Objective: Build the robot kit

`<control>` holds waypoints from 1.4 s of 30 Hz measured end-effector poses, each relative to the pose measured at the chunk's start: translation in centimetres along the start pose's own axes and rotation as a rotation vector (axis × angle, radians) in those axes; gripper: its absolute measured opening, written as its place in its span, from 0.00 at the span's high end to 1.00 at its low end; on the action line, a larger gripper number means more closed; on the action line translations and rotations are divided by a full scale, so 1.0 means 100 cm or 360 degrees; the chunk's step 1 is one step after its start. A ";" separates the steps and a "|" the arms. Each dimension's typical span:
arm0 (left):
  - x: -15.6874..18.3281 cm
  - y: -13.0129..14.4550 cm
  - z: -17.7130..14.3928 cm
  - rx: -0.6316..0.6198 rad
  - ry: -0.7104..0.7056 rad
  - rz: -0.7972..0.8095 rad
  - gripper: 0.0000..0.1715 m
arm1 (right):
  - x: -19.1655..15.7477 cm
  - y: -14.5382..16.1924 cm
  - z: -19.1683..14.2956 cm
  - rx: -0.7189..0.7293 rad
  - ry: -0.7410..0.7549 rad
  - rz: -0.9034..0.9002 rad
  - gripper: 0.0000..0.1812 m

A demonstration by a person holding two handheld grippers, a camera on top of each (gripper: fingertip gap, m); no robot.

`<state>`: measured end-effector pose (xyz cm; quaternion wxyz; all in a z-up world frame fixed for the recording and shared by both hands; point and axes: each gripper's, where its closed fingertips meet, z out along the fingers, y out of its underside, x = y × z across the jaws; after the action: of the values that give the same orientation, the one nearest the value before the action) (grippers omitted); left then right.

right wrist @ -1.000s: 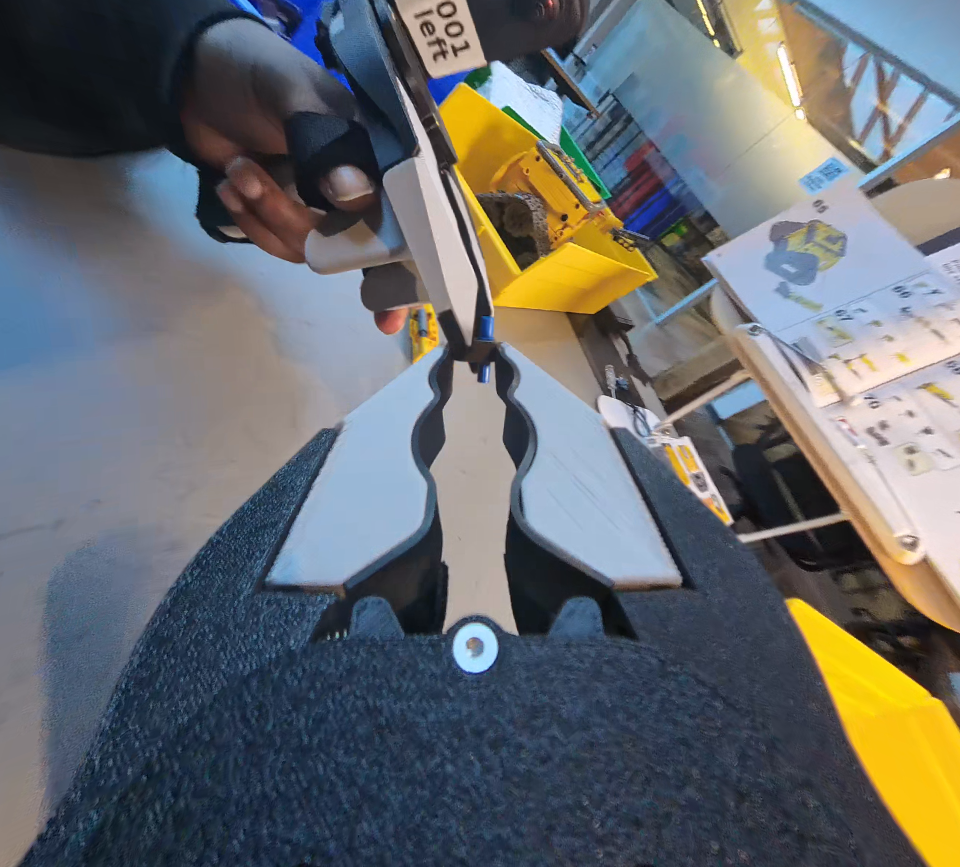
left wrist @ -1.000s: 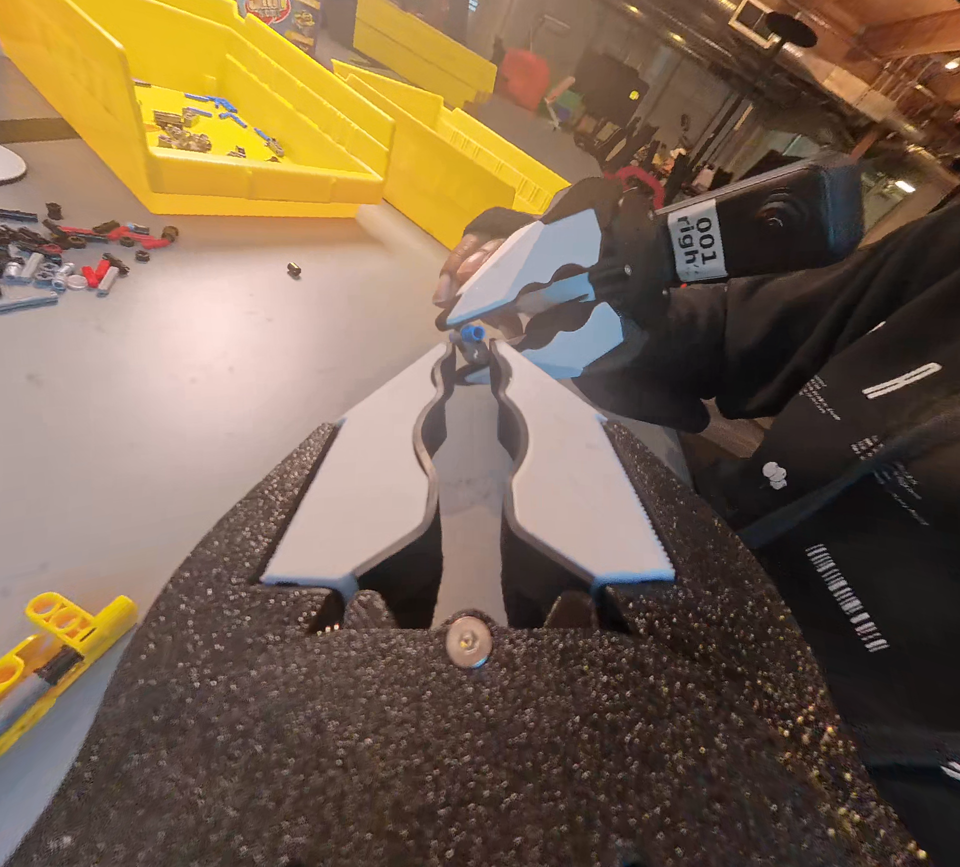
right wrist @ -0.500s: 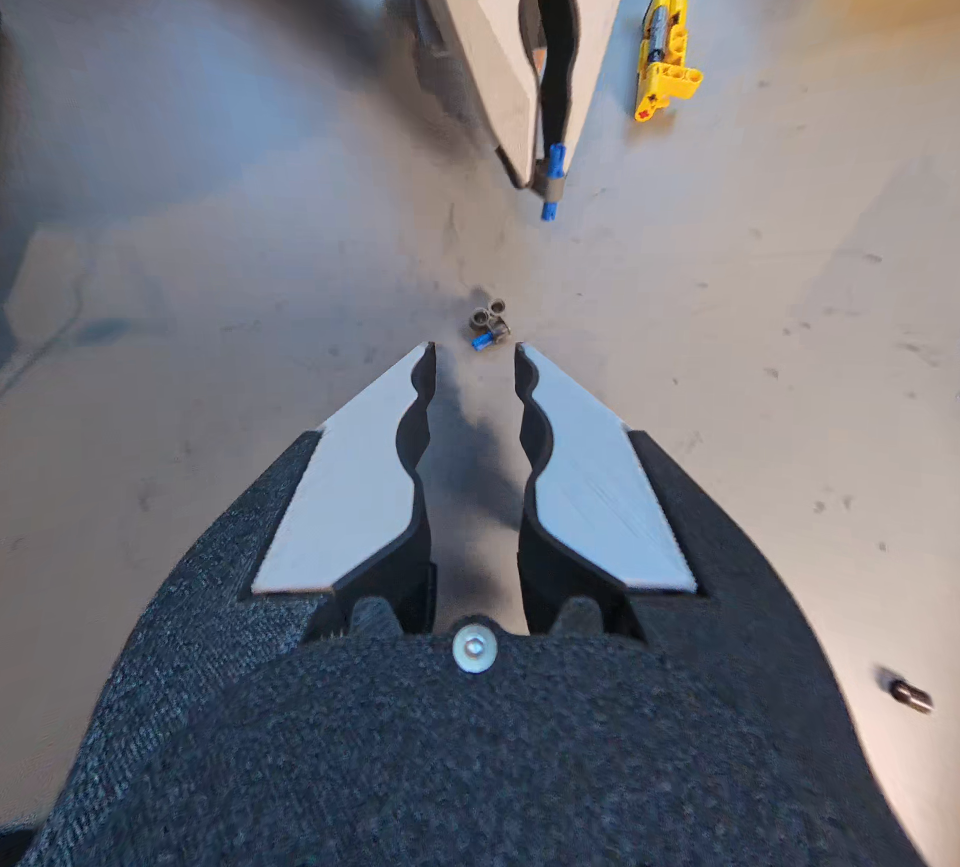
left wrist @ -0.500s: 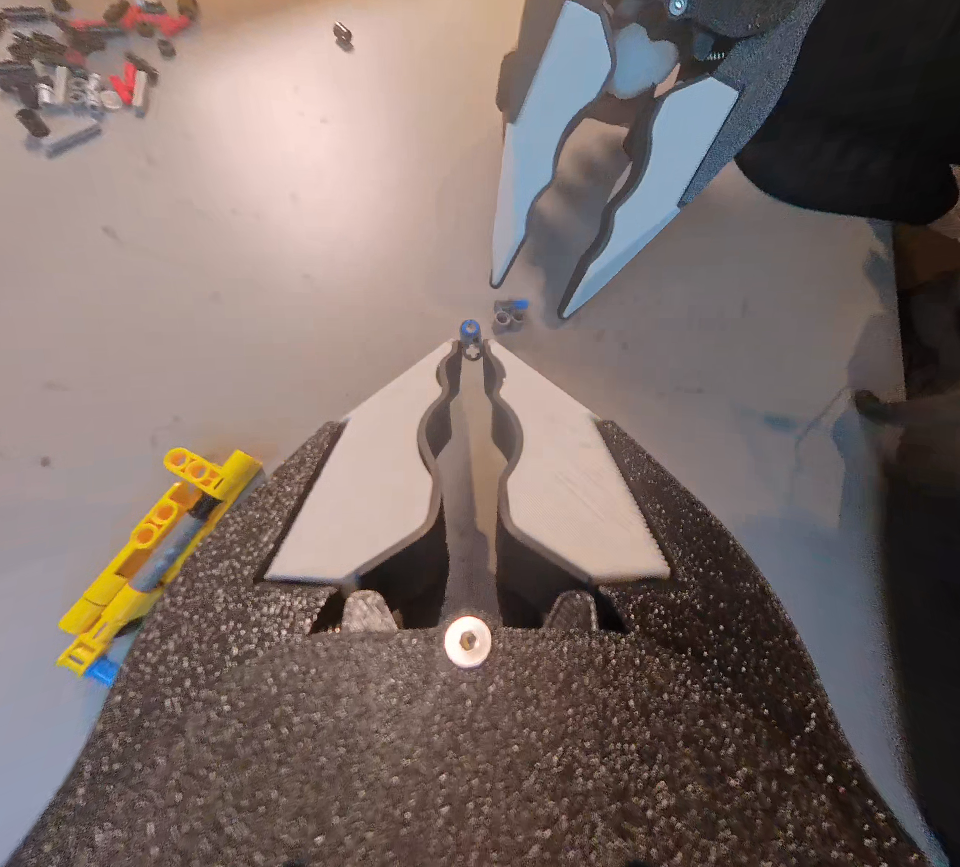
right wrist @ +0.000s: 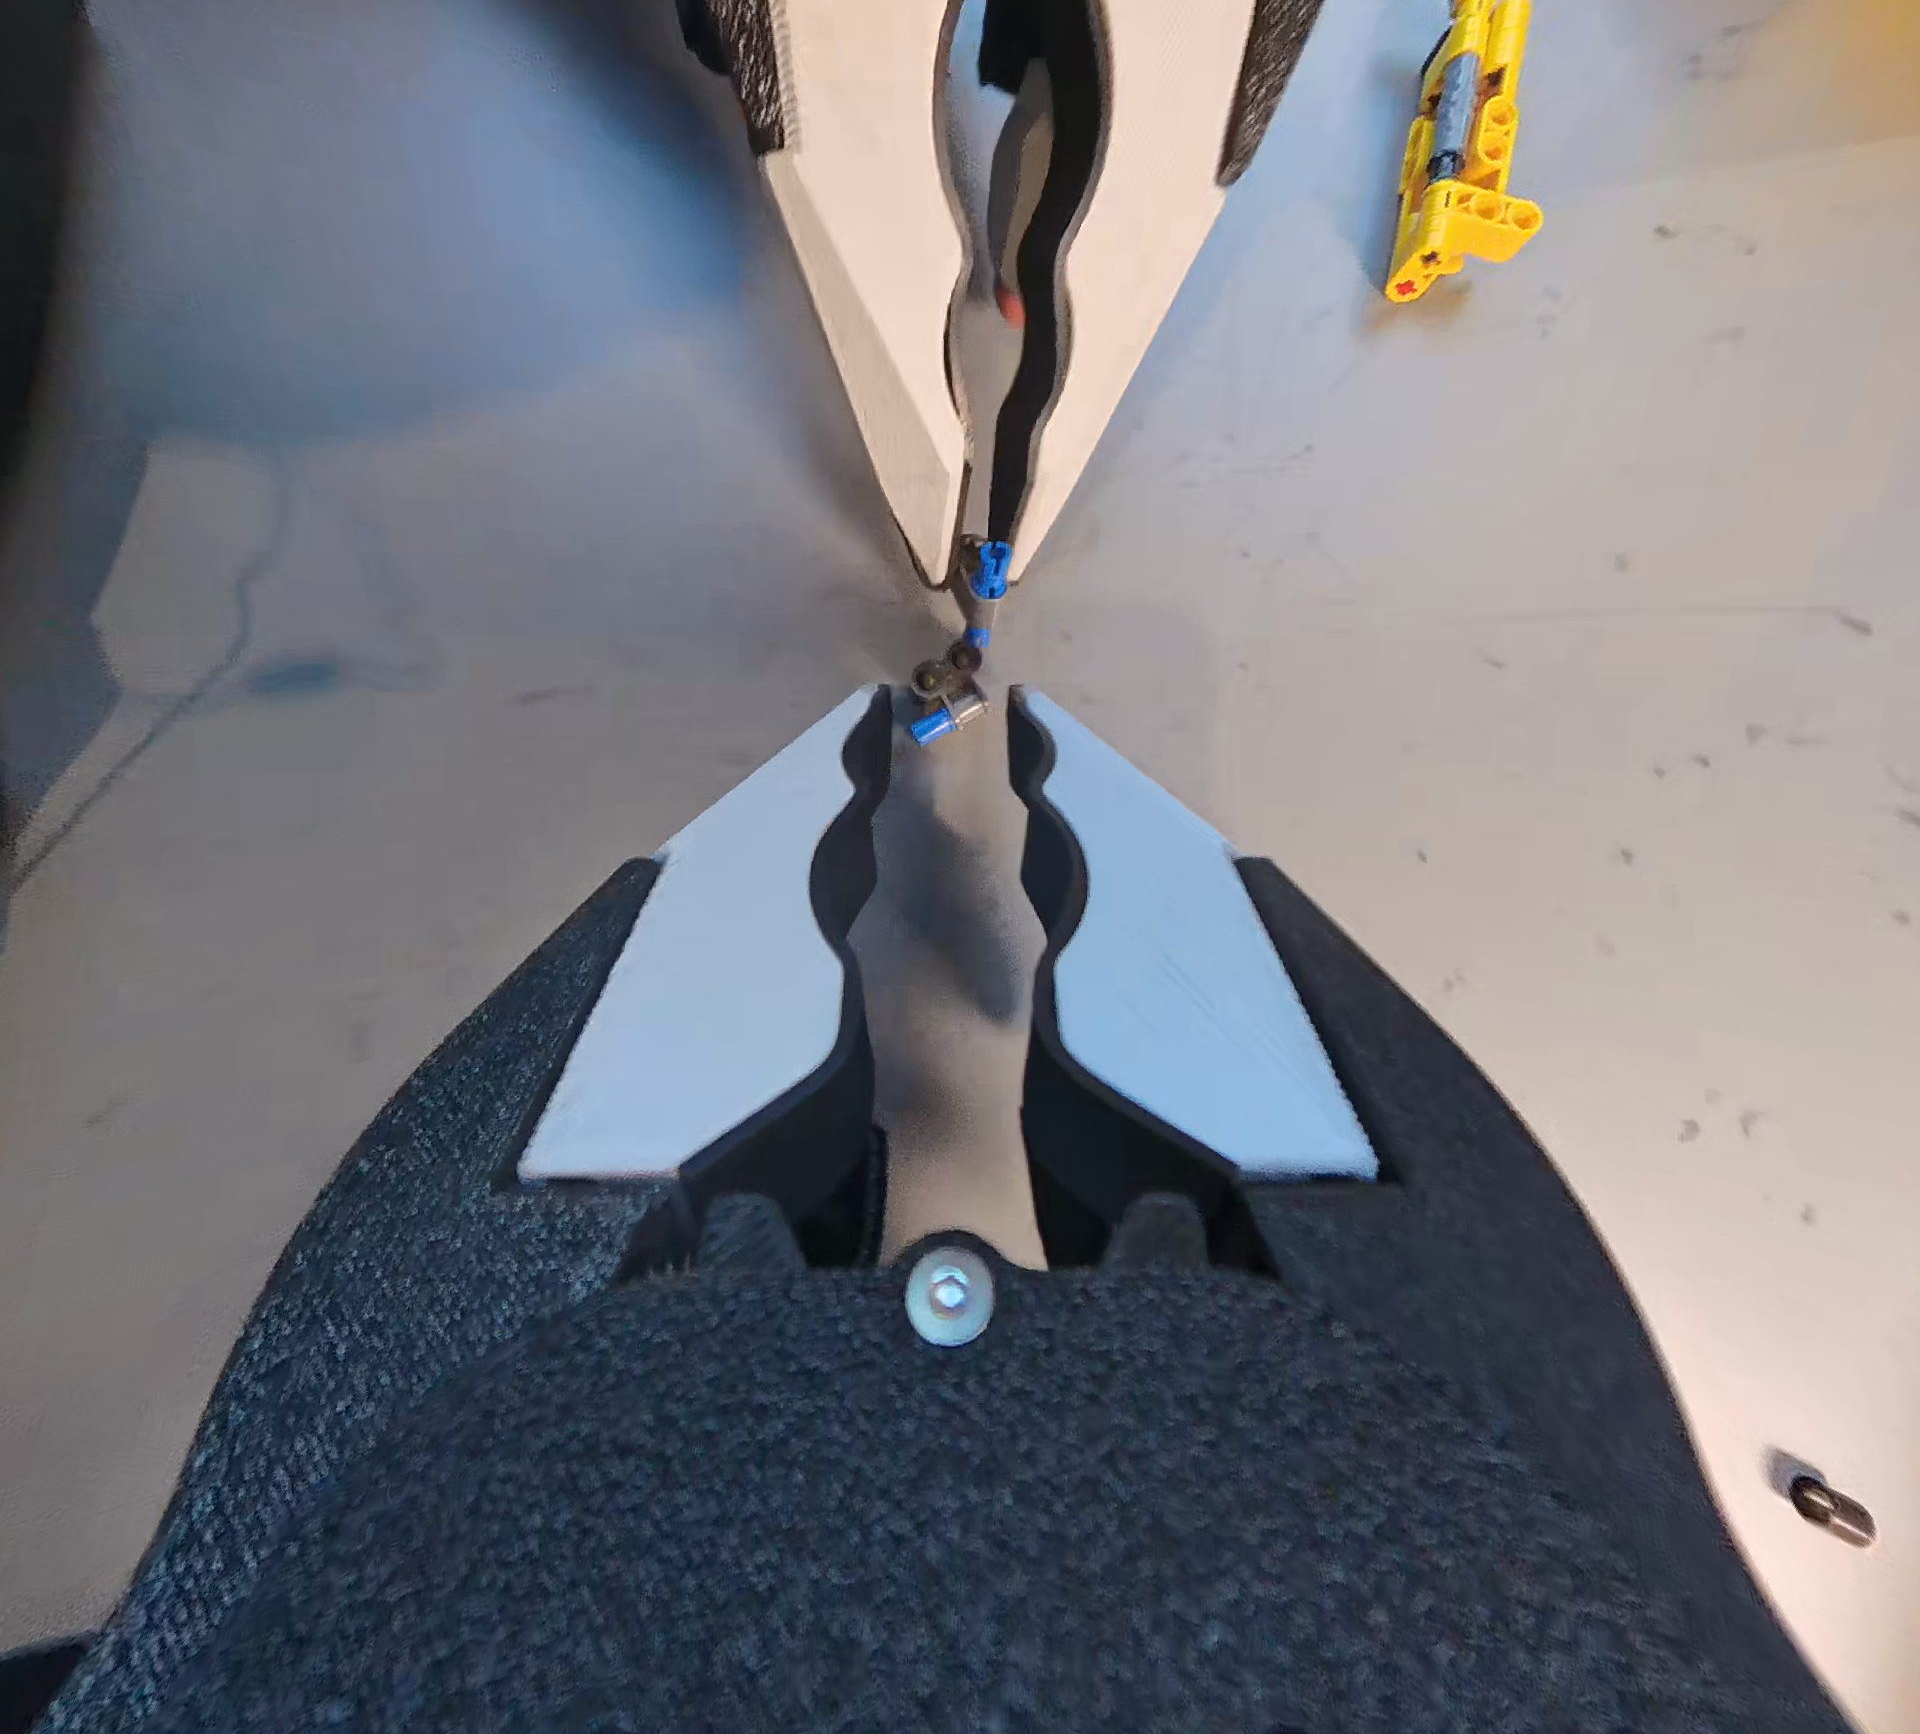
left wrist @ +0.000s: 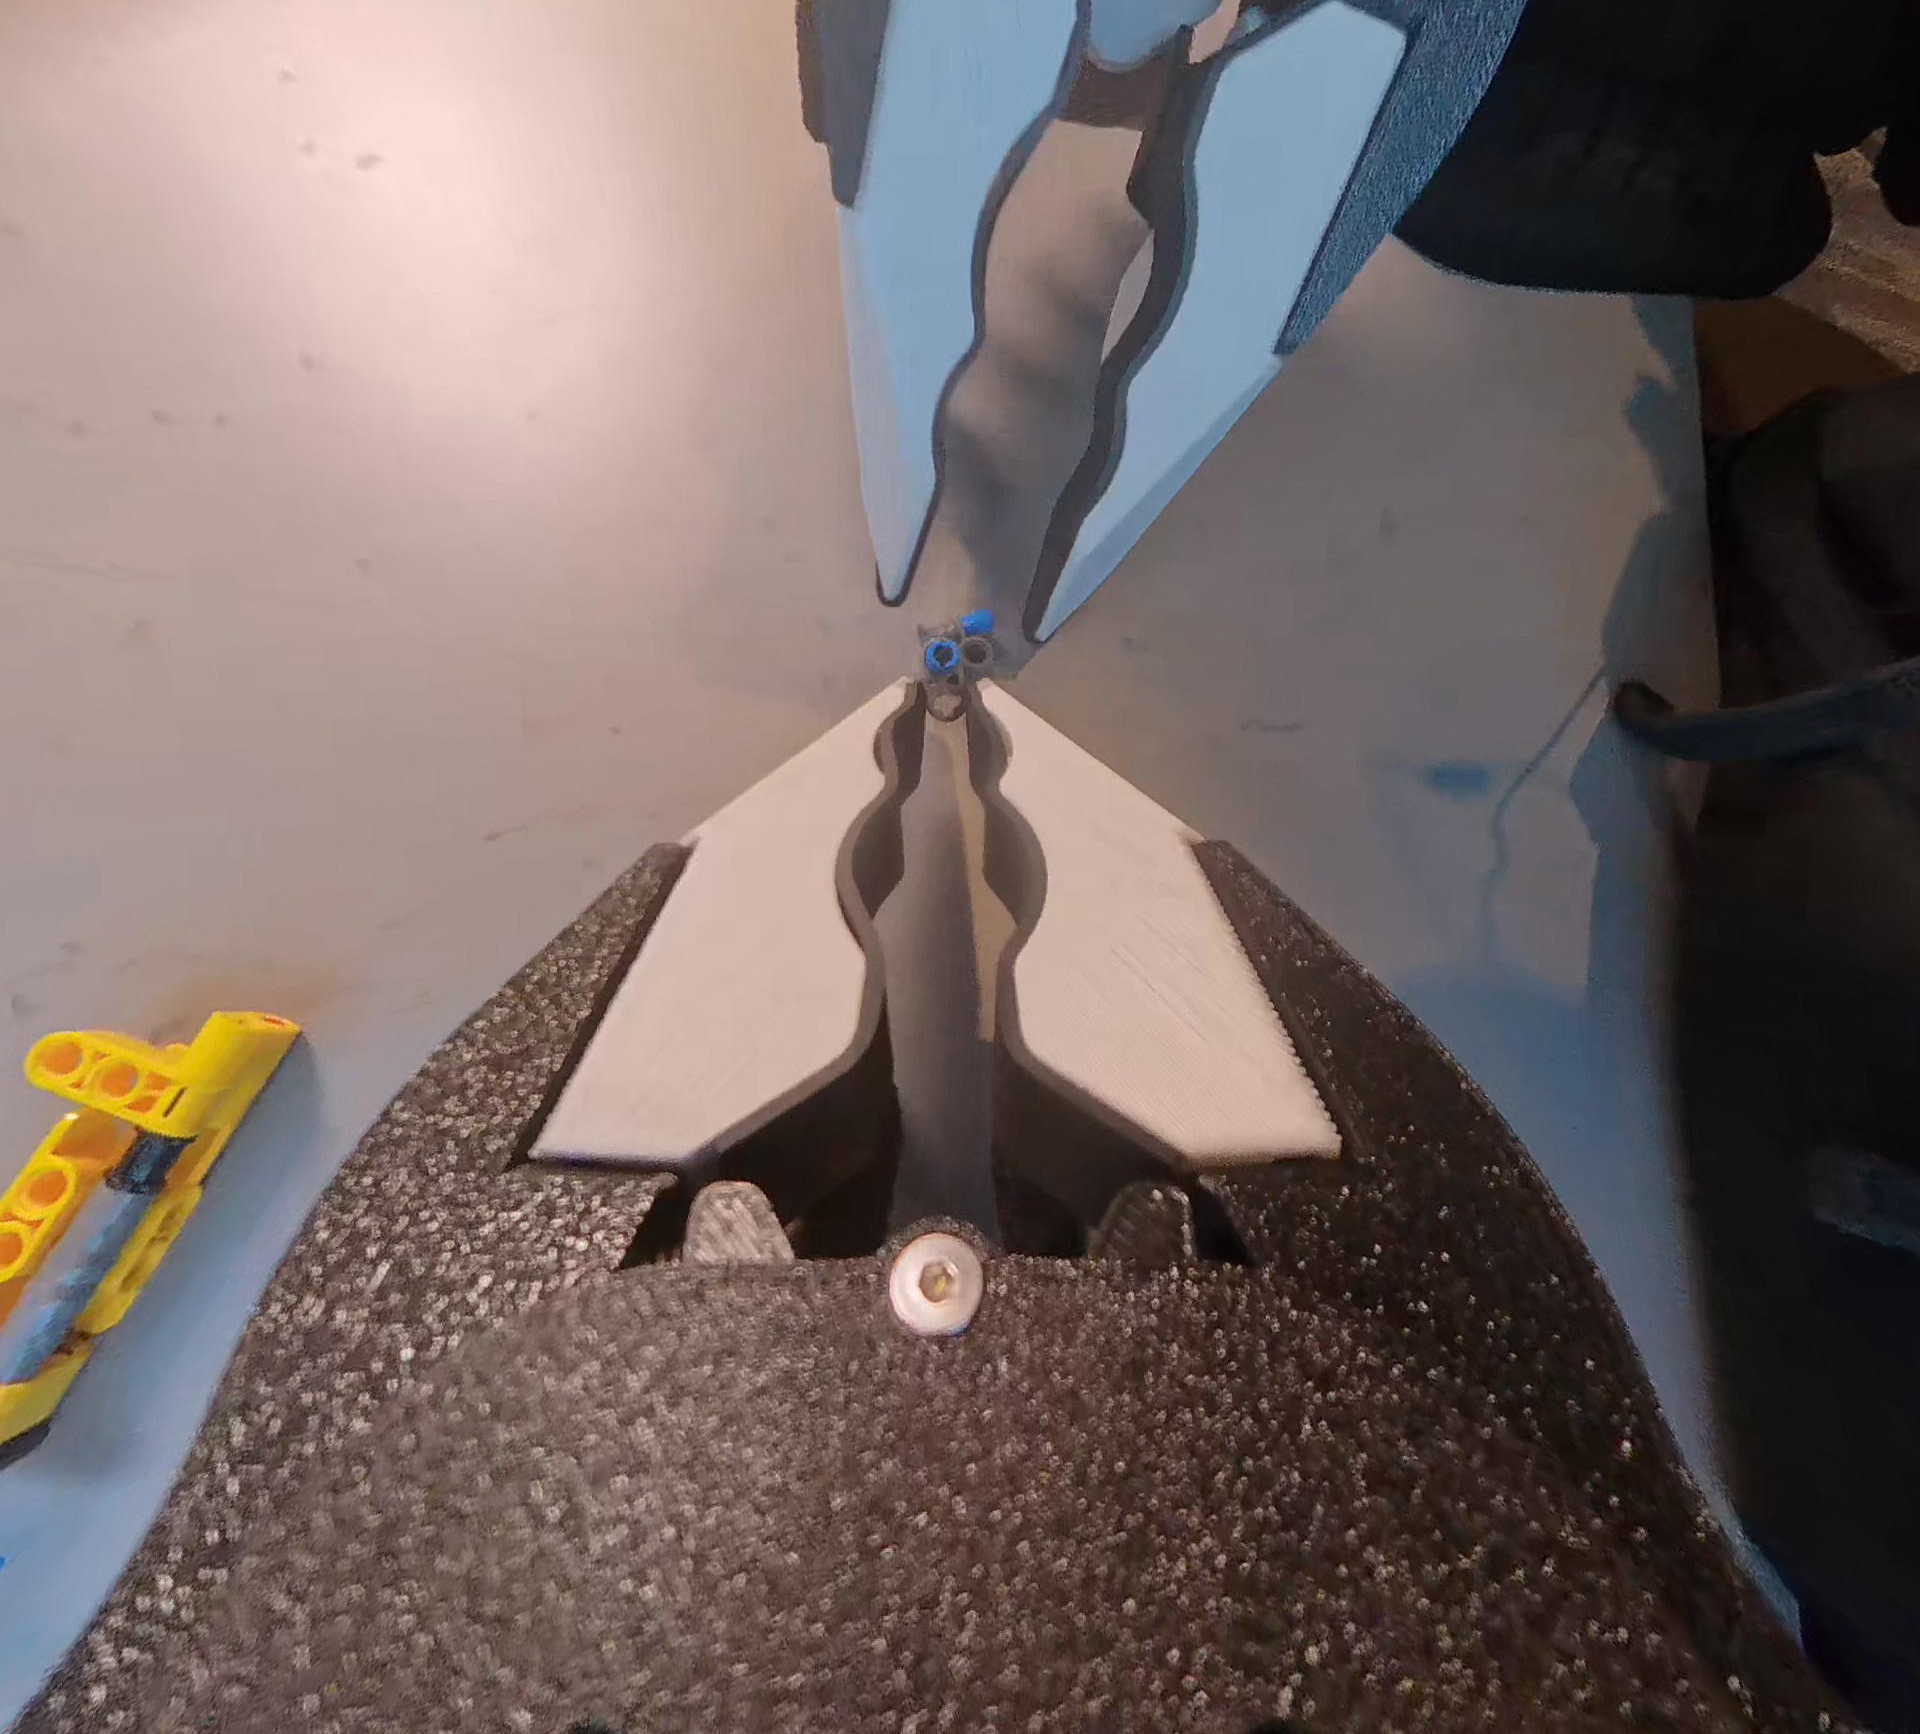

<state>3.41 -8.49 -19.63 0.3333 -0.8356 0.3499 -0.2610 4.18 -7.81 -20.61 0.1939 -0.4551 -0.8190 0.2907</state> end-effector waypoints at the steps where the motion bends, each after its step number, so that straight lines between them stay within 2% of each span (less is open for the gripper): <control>1: 0.001 -0.001 0.000 0.0002 0.0005 0.0001 0.96 | 0.001 -0.003 -0.004 0.0039 -0.0007 0.0015 0.86; 5: 0.002 -0.005 -0.001 0.0002 0.0002 0.0015 0.96 | 0.005 -0.021 -0.015 0.0230 0.0003 0.0000 0.87; 11: 0.006 -0.010 -0.005 0.0021 -0.0017 0.0065 0.96 | 0.004 -0.023 -0.011 0.0264 -0.0009 -0.0037 0.96; 17: 0.008 -0.015 -0.010 0.0087 -0.0010 0.0080 0.96 | 0.003 -0.029 -0.017 0.0388 -0.0110 0.0010 0.97; 28: 0.002 -0.006 -0.001 0.0035 -0.0019 0.0038 0.96 | 0.006 -0.015 -0.007 0.0325 -0.0174 0.0085 0.97; 42: 0.001 -0.002 0.003 -0.0012 -0.0001 0.0026 0.96 | 0.006 -0.016 -0.005 0.0309 -0.0155 0.0054 0.97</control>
<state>3.69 -8.36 -19.66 0.3325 -0.8340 0.3576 -0.2569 3.18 -7.83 -19.14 0.1922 -0.4333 -0.7876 0.3937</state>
